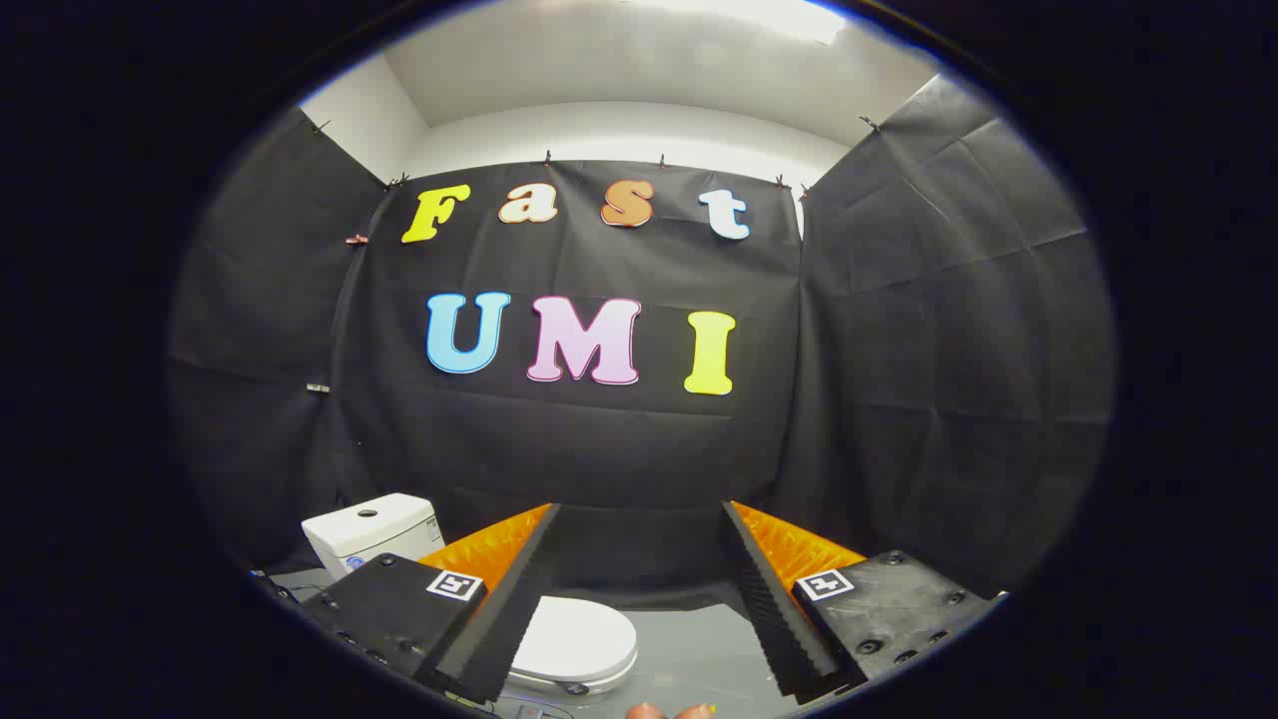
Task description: Open the toilet lid.
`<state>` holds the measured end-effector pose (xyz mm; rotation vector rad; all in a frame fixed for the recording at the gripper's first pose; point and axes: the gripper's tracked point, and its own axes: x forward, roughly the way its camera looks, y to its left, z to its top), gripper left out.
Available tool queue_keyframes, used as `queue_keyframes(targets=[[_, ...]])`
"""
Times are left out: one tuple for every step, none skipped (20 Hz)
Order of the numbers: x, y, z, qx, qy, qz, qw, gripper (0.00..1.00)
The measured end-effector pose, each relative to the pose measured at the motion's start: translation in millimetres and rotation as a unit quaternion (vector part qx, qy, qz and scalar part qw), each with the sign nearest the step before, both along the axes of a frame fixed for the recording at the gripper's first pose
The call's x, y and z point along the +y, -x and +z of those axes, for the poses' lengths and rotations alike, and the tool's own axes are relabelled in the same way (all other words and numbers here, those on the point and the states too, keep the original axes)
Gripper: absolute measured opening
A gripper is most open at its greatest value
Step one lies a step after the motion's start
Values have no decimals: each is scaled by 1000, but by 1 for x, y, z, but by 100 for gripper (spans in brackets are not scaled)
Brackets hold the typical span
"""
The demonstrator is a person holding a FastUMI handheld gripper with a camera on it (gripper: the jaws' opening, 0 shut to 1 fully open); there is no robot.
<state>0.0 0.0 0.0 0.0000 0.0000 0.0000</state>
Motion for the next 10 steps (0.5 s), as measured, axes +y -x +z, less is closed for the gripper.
queue_keyframes(targets=[[-2,1,-1,1,1,-2,1000,98],[-4,1,0,0,3,-5,1000,98],[-7,0,2,-3,4,-10,1000,98],[-9,1,5,-6,7,-15,1000,98],[-11,0,6,-8,9,-19,1000,98],[-11,-1,6,-9,11,-21,1000,98],[-12,-1,6,-8,12,-23,1000,98],[-13,-1,5,-7,16,-25,1000,98],[-13,-1,5,-6,21,-27,999,98],[-14,-1,5,-7,24,-29,999,98]])
